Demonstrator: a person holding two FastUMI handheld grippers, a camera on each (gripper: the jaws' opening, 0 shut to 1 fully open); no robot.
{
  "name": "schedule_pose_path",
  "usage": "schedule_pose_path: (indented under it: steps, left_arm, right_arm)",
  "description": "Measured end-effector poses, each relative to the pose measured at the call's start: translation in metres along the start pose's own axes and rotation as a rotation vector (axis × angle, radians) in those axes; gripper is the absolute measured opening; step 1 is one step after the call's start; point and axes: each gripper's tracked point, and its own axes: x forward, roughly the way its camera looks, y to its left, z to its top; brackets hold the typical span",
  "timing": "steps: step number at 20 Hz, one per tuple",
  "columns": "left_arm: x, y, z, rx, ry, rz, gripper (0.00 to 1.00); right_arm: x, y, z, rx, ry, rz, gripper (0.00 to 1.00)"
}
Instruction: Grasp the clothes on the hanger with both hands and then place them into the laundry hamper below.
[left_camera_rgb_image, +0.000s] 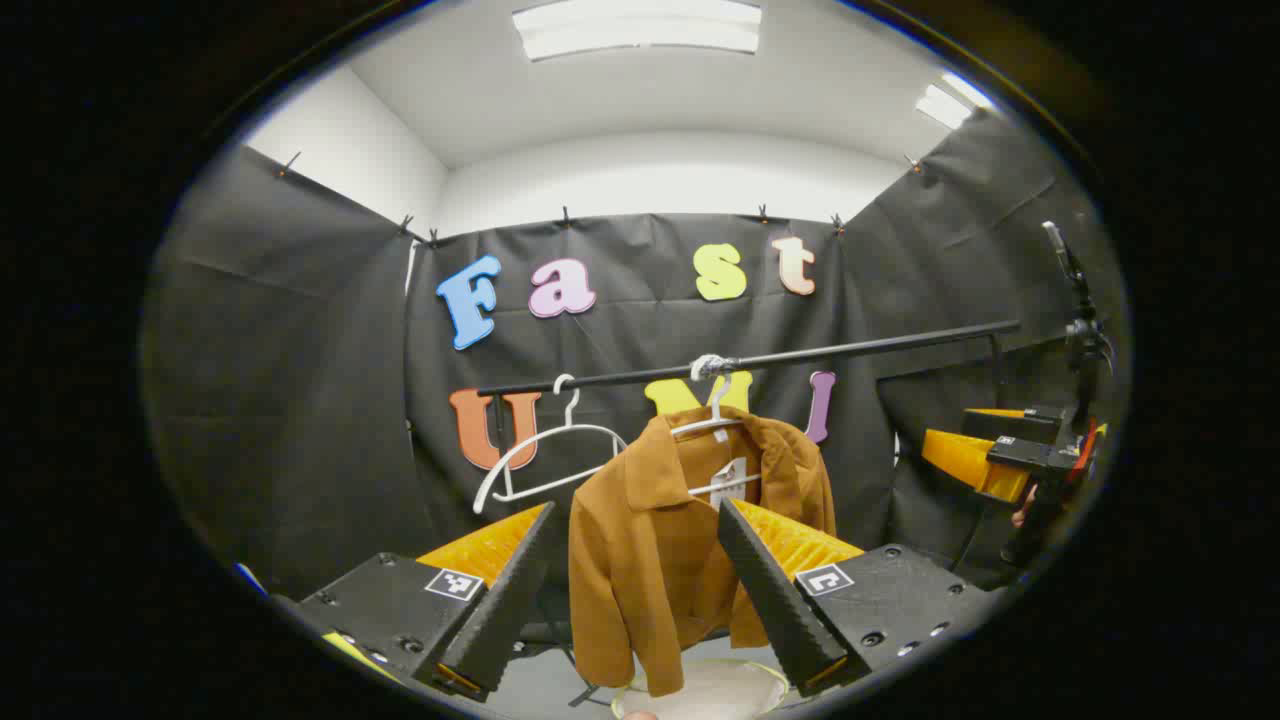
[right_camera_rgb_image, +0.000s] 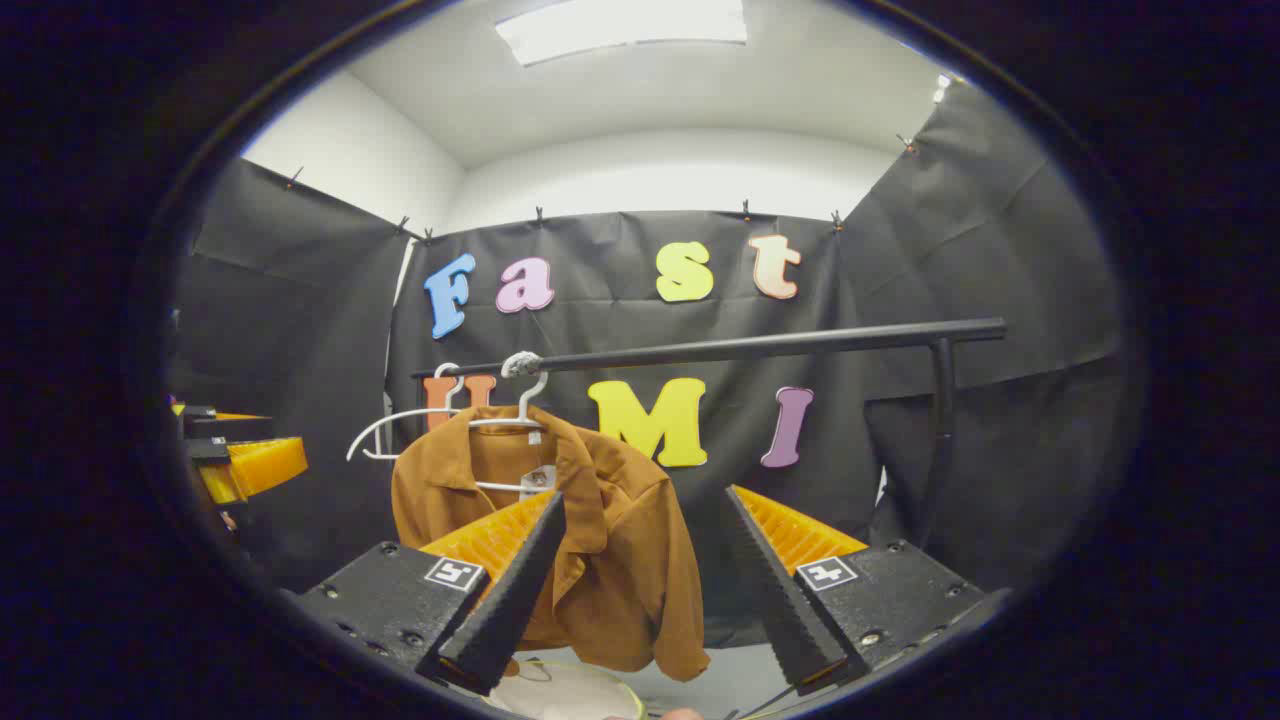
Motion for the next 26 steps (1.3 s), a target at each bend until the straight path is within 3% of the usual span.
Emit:
schedule_pose_path:
  steps: [9,15,26]
  left_arm:
    - [0.018,0.016,-0.024,-0.041,0.027,-0.018,0.99]
    - [0.017,0.009,-0.029,-0.070,0.024,0.040,0.99]
    - [0.024,-0.013,-0.032,-0.044,0.045,0.071,1.00]
  right_arm:
    - [-0.003,0.011,-0.007,-0.014,0.034,-0.074,0.99]
    - [0.002,0.021,-0.010,-0.024,0.043,0.008,0.99]
    - [0.025,0.001,-0.031,-0.006,0.085,0.051,0.99]
